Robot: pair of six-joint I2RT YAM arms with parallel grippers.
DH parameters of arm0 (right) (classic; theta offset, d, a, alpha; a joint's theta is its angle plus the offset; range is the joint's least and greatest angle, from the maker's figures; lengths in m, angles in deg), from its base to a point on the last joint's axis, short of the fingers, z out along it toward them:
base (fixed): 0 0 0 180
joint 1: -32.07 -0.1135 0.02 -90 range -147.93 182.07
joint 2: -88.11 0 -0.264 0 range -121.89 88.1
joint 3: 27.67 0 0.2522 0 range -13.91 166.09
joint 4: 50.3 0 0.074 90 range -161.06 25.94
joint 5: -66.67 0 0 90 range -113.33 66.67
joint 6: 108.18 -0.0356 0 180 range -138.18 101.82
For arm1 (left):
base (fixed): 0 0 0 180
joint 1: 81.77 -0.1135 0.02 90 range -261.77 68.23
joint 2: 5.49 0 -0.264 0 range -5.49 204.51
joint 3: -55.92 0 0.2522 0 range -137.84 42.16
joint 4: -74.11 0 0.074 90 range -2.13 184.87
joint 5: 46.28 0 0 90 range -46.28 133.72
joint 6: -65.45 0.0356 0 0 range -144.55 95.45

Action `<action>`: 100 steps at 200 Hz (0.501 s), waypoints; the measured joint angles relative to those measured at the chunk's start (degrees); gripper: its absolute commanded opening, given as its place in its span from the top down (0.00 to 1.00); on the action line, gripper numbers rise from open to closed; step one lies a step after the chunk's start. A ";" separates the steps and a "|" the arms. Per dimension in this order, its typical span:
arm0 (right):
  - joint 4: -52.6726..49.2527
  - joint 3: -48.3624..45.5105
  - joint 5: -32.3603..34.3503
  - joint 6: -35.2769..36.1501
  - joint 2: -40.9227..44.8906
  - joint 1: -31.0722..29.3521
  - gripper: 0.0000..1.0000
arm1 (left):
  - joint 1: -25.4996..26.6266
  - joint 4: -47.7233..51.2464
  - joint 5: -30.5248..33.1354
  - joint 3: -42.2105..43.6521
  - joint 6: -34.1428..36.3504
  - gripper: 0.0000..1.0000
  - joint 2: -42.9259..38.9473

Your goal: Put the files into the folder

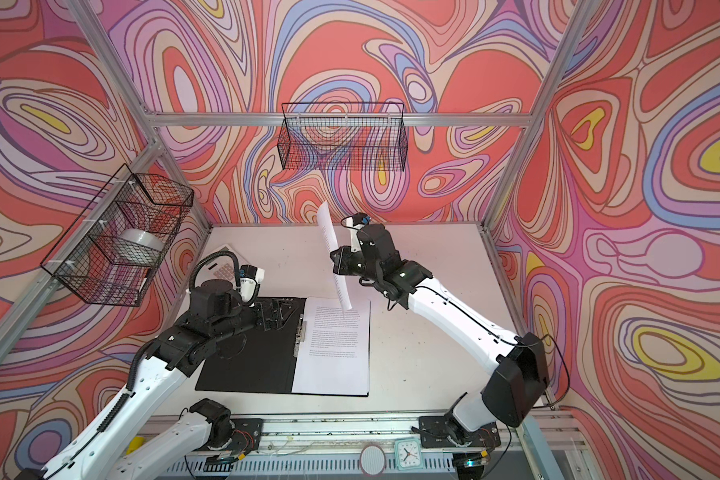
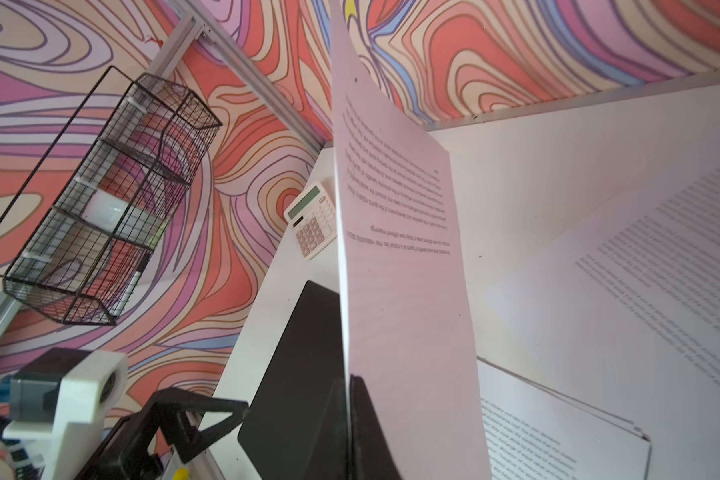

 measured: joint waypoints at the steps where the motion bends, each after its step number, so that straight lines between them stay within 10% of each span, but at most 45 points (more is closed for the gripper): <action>1: -0.02 0.00 -0.02 -0.07 -0.02 -0.07 1.00 | -0.04 -0.02 0.02 0.00 -0.02 0.00 0.00; 100: -0.44 -16.39 4.15 -6.12 10.19 -0.07 1.00 | -2.80 -1.62 -3.04 0.24 -1.70 0.00 2.29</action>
